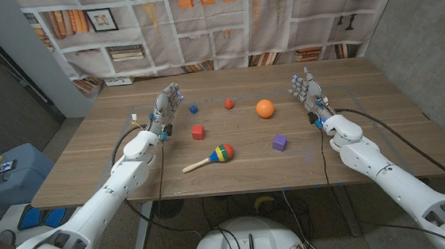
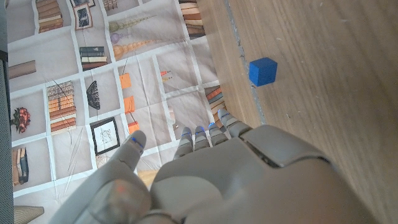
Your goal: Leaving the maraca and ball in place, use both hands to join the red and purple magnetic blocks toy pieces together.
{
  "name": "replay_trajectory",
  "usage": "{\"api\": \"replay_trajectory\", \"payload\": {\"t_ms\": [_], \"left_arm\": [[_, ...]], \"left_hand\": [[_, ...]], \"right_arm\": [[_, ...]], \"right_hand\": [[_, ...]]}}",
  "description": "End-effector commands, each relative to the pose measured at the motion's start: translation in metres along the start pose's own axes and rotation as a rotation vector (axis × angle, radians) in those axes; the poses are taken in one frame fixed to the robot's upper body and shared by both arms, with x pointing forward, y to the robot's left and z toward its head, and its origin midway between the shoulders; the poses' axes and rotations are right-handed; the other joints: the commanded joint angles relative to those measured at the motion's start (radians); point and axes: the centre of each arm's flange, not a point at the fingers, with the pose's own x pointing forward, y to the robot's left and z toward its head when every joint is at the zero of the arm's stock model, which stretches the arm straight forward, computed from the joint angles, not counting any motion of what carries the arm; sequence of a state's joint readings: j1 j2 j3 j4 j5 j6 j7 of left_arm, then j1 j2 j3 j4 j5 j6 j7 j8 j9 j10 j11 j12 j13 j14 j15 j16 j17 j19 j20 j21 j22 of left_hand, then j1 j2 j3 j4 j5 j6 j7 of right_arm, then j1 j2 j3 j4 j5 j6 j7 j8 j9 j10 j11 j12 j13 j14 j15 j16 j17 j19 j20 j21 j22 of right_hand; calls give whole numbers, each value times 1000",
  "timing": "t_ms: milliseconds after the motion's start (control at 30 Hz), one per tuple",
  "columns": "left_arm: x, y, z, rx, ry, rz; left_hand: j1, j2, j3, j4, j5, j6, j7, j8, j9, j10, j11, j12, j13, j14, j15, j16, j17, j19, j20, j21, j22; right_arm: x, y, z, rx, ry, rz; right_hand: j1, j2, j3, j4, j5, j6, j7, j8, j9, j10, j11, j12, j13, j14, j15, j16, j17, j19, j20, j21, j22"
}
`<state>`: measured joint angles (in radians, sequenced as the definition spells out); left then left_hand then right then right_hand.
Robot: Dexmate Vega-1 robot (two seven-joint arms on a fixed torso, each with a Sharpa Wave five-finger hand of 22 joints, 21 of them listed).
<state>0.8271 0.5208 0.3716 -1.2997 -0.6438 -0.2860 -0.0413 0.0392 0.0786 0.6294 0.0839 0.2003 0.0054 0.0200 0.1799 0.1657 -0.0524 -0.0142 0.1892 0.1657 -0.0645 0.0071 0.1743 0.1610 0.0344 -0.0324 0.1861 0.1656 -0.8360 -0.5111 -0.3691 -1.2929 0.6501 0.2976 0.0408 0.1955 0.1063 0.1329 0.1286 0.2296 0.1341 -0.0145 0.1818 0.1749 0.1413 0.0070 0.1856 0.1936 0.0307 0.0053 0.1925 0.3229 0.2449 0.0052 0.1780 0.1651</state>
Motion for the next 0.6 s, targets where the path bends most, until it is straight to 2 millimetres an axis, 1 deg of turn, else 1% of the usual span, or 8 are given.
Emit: {"api": "replay_trajectory", "payload": {"t_ms": [33, 200, 300, 467, 500, 533, 600], "left_arm": [[5, 5, 9, 30, 7, -26], [6, 5, 17, 54, 17, -48], [5, 6, 23, 67, 25, -61], [0, 11, 35, 114, 43, -81], [-1, 12, 37, 122, 43, -80], [-3, 13, 40, 128, 42, -82], [-6, 14, 45, 148, 41, -81]], "left_hand": [[12, 52, 9, -17, 2, 17, 4, 7, 4, 10, -8, 5, 5, -1, -3, 4, 4, 16, -19, 6, 1], [19, 48, 11, -31, -1, 31, 1, 10, 4, 16, -10, 5, 5, 1, -5, 3, 4, 18, -20, 5, 1], [30, 45, 15, -54, -5, 58, -8, 16, 5, 27, -9, 6, 5, 4, -8, 2, 3, 19, -19, 4, 1], [51, 43, 24, -89, -10, 88, -25, 20, 5, 35, -18, 5, 5, 7, -15, 1, 4, 24, -17, 3, 0], [55, 43, 26, -95, -11, 92, -26, 21, 5, 37, -21, 5, 5, 7, -15, 1, 4, 24, -17, 2, 0], [62, 42, 29, -108, -13, 104, -25, 22, 5, 40, -24, 5, 5, 8, -16, 1, 4, 26, -15, 2, 0], [69, 40, 32, -120, -15, 110, -26, 22, 6, 43, -27, 5, 5, 10, -18, 2, 4, 28, -15, 2, 0]], "right_arm": [[0, 1, -1, -12, -10, -3], [-4, -1, 0, -13, -10, -22], [-5, -2, 2, -13, -11, -28], [-6, -2, 3, -20, -11, -32], [-7, -2, 3, -19, -12, -33], [-7, -2, 2, -17, -13, -32], [-7, -2, 2, -14, -15, -31]], "right_hand": [[-3, 8, 3, 2, 5, 7, -1, 4, 2, 7, 0, 5, 2, 7, -3, 5, 1, 8, -1, 4, 2], [-3, 8, 4, 1, 6, 7, -2, 4, 2, 5, -1, 5, 2, 7, -3, 5, -2, 7, -1, 4, 2], [-3, 9, 4, 0, 7, 6, -2, 4, 2, 5, -1, 5, 1, 7, -3, 5, -3, 7, -2, 4, 2], [-3, 10, 5, -1, 8, 7, -3, 4, 2, 8, -1, 6, 1, 8, -4, 5, -5, 5, -2, 4, 1], [-3, 10, 6, -1, 8, 7, -2, 4, 2, 7, 0, 6, 1, 8, -4, 5, -5, 6, -3, 4, 1], [-3, 11, 6, -1, 8, 7, -3, 4, 2, 8, -1, 6, 1, 8, -4, 5, -6, 6, -2, 4, 1], [-3, 11, 7, -2, 9, 7, -2, 5, 2, 8, -1, 6, 0, 8, -7, 5, -7, 5, -2, 4, 1]]}}
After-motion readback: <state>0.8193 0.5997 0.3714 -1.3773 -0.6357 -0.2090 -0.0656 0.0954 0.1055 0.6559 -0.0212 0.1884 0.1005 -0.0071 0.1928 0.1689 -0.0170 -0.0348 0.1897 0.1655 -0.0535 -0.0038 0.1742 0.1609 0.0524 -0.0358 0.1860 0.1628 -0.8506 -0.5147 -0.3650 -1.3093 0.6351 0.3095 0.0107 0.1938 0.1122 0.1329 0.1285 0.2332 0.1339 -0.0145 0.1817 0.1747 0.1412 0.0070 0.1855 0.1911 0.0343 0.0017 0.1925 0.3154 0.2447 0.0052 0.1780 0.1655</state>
